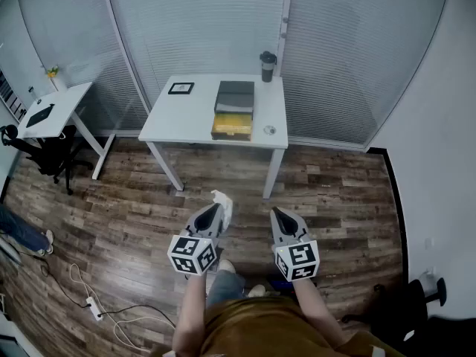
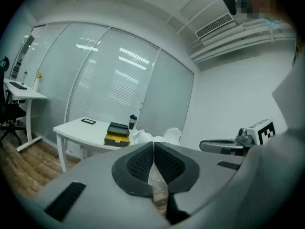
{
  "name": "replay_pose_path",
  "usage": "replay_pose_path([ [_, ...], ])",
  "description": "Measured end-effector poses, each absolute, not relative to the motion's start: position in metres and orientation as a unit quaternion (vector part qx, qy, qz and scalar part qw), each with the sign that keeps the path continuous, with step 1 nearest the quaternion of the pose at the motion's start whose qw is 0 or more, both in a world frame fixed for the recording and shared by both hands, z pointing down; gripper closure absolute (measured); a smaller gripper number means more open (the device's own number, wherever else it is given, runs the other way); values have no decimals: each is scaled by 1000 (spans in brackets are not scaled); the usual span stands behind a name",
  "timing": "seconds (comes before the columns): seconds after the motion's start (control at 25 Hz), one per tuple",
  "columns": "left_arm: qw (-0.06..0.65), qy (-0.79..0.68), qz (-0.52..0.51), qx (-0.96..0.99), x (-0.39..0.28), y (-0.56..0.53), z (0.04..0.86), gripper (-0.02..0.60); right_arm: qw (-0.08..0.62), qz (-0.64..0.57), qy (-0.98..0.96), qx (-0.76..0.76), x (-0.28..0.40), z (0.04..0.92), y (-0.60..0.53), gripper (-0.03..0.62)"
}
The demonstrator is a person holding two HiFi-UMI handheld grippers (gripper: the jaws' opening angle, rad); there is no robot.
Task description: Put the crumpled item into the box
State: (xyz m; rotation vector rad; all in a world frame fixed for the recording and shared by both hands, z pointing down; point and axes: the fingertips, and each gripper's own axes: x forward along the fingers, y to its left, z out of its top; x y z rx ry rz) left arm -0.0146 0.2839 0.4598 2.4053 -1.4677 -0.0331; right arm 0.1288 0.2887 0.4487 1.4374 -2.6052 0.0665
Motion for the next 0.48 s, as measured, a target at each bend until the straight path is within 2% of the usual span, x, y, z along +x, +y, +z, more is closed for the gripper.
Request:
replay_pose_path([
  [0.16, 202, -488, -53, 847, -10, 298, 457, 552, 90, 28, -870, 483, 131, 452, 303, 582],
  [0.48, 221, -471, -70, 851, -6, 314, 457, 554, 88, 30, -869, 485, 136, 452, 311, 582],
])
